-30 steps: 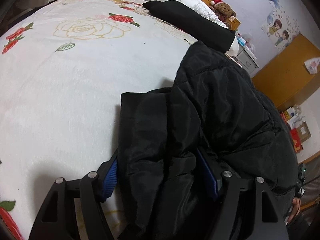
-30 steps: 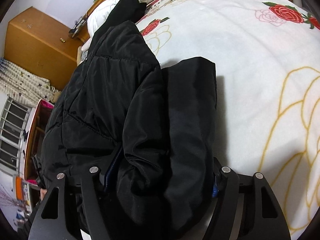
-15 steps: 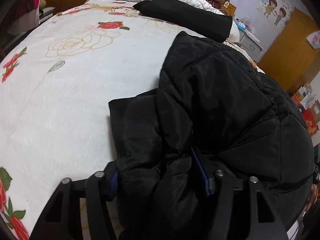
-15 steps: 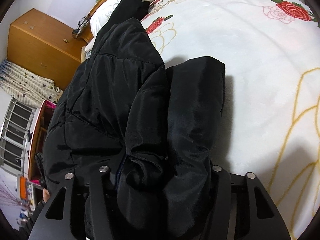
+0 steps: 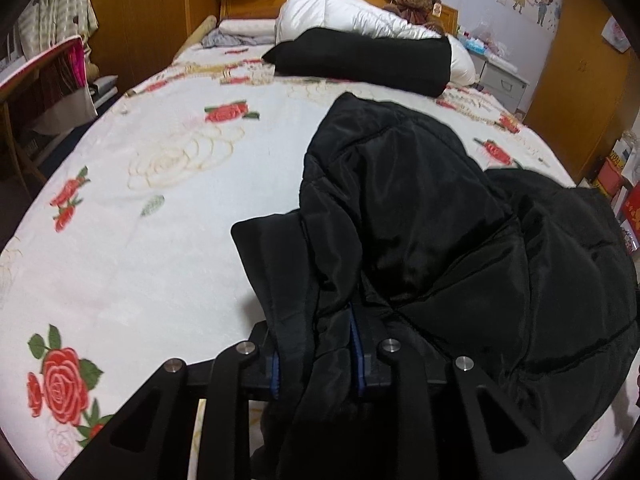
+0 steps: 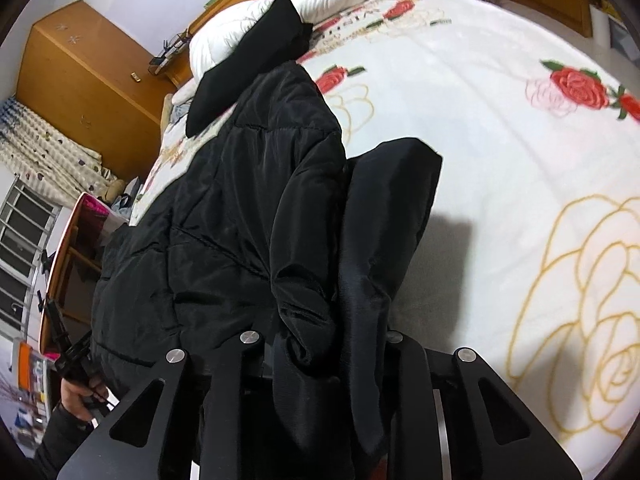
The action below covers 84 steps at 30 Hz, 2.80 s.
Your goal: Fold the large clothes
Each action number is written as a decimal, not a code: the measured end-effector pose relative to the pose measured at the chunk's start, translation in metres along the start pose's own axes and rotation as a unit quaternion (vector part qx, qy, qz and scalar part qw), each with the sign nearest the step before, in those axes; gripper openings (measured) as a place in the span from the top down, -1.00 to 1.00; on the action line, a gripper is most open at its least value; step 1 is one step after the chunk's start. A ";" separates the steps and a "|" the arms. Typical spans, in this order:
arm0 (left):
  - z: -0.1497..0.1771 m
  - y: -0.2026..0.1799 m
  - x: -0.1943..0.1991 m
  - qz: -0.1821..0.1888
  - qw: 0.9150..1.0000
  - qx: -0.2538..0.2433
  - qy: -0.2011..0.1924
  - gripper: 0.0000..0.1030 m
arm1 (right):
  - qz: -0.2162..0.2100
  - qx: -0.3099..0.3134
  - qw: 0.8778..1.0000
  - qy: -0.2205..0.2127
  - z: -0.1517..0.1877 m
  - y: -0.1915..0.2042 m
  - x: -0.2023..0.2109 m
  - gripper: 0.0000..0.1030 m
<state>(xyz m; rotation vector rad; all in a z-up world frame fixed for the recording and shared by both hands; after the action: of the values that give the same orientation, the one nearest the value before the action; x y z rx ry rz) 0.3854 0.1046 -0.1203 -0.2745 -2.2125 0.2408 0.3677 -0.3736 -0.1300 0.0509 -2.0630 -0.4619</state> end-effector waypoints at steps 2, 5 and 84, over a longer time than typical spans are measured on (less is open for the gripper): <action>-0.004 -0.003 0.012 0.001 1.000 -0.005 -0.008 0.50 | -0.002 0.006 1.000 -0.006 -0.002 0.004 0.012 0.54; -0.010 -0.005 0.024 0.007 1.000 -0.004 -0.017 0.50 | -0.004 0.013 1.000 -0.012 -0.001 0.008 0.025 0.55; 0.117 -0.056 0.128 0.027 1.000 -0.013 0.000 0.16 | 0.094 0.089 0.990 -0.056 0.113 0.041 0.114 -0.14</action>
<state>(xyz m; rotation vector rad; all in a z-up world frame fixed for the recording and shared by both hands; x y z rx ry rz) 0.2099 0.0775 -0.0798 -0.3496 -2.2108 0.2413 0.2199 -0.3274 -0.0718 -0.0642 -2.1905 -0.1679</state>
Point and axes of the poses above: each gripper's, at about its wrist camera, not at the fingertips, and x roughly against the way its jaws point, y to its left, z to its underside, the point moved 7 cm from there along -x, roughly the way its jaws point, and after that the axes turned 13 degrees about z, right-handed, at the moved point
